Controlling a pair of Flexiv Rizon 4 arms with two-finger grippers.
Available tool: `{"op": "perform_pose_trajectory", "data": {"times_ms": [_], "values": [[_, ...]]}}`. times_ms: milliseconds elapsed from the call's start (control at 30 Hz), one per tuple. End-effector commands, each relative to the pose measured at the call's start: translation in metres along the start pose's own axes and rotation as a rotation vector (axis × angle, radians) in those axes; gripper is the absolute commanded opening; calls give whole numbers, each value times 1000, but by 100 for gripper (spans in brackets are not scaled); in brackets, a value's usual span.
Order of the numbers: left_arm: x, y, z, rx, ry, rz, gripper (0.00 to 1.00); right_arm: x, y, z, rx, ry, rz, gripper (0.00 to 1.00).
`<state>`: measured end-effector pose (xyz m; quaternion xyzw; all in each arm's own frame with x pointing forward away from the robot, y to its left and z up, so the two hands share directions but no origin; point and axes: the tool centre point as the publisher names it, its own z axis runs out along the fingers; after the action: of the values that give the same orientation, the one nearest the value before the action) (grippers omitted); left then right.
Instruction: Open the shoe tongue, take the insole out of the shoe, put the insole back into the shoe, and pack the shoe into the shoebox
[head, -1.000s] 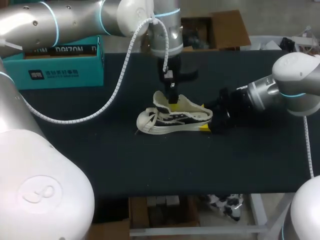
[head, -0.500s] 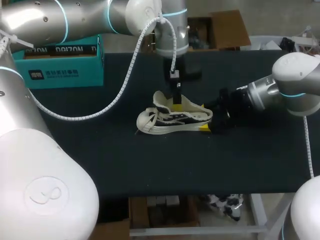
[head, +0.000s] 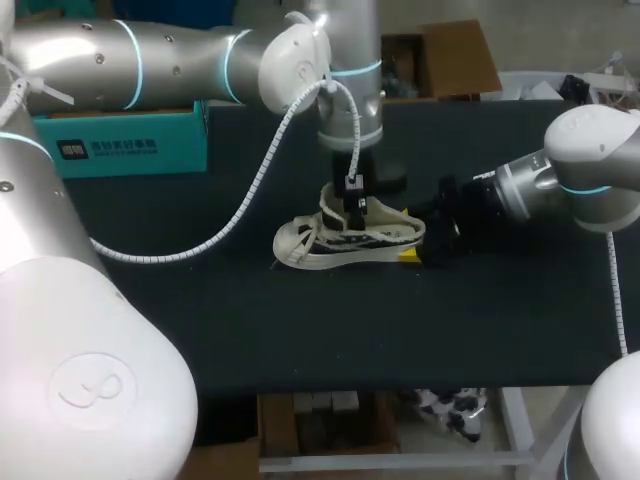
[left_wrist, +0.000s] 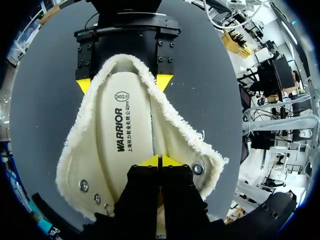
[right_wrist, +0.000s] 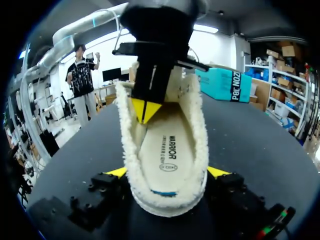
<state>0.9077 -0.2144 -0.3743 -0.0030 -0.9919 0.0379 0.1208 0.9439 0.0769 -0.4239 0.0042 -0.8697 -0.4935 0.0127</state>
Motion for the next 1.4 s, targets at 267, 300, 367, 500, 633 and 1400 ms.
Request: {"op": "perform_pose_trajectory", "data": {"times_ms": [267, 300, 367, 500, 633, 1400], "values": [[-1, 3, 21, -11, -5, -8, 0, -2, -4, 1, -2, 1, 0, 0], [-1, 3, 24, -12, -10, -8, 0, -2, -4, 1, -2, 1, 0, 0], [-2, 2, 30, -14, -13, -8, 0, -2, -4, 1, -2, 1, 0, 0], [-1, 1, 40, -17, -70, -39, 0, -2, -4, 1, -2, 1, 0, 0], [-1, 0, 47, -16, -91, -49, 0, -2, -4, 1, -2, 1, 0, 0], [-35, -4, 87, 11, -295, -101, 27, -2, -4, 1, -2, 1, 0, 0]]}}
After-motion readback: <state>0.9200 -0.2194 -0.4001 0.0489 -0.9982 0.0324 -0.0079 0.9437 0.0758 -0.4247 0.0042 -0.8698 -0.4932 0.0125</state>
